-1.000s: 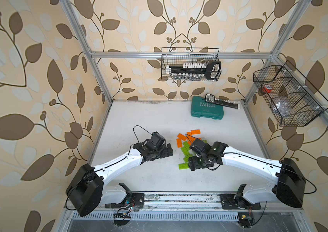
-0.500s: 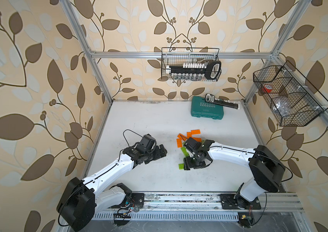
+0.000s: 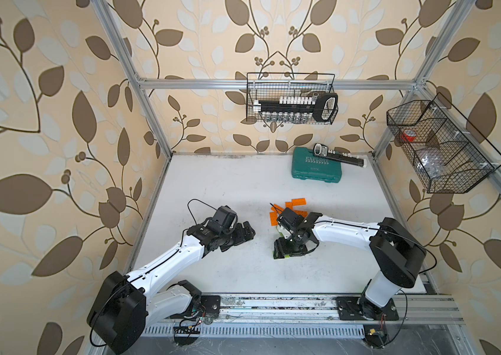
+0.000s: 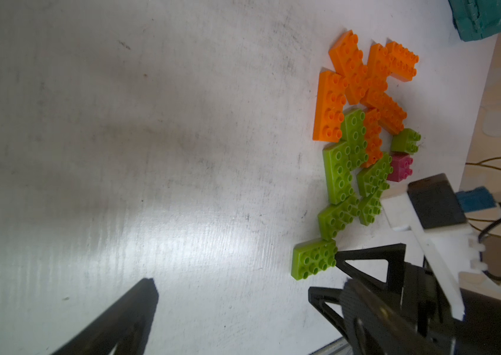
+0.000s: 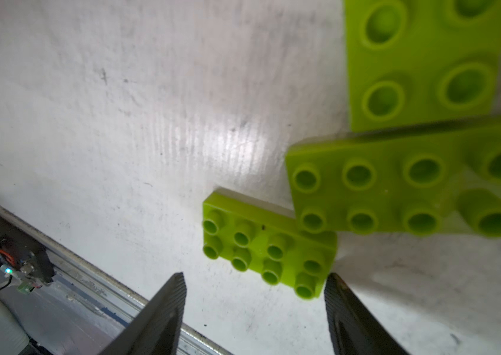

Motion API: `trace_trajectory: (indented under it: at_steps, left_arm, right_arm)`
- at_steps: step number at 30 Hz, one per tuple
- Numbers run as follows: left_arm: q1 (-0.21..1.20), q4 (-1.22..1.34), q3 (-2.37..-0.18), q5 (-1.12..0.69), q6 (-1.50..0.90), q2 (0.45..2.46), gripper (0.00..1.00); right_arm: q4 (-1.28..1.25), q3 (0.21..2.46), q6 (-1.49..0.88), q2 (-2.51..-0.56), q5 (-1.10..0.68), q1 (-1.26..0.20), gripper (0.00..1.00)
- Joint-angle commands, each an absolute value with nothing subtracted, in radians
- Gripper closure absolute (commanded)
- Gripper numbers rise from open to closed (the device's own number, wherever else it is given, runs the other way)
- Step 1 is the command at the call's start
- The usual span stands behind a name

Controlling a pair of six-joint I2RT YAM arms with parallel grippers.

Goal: Assemble a small pinwheel with lego
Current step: Adjust the lego brick at the center of the board.

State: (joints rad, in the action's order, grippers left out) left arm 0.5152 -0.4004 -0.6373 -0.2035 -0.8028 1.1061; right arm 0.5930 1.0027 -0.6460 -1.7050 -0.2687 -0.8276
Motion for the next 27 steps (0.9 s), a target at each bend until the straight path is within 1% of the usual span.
trace_trajectory:
  at_steps: [1,5,12,16,23,27]
  left_arm:
    - [0.494,-0.426,-0.631,-0.22,-0.79,1.089,0.04]
    - [0.455,-0.422,-0.625,-0.242,-0.787,1.079,0.04]
    - [0.336,-0.399,-0.596,-0.328,-0.79,1.046,0.04]
    - [0.261,-0.383,-0.564,-0.389,-0.795,1.02,0.04]
    - [0.127,-0.343,-0.489,-0.507,-0.816,0.96,0.04]
    - [0.085,-0.335,-0.467,-0.543,-0.816,0.945,0.05]
  right_arm:
    - [0.575,1.03,-0.6,-1.727,-0.341,-0.875,0.31]
    - [0.589,1.053,-0.562,-1.725,-0.34,-0.922,0.31]
    - [0.745,1.139,-0.399,-1.713,-0.121,-0.928,0.32]
    - [0.821,1.21,-0.32,-1.76,-0.05,-0.934,0.37]
    - [0.867,1.295,-0.234,-1.839,-0.048,-0.941,0.48]
    - [0.887,1.332,-0.212,-1.886,-0.04,-0.955,0.5]
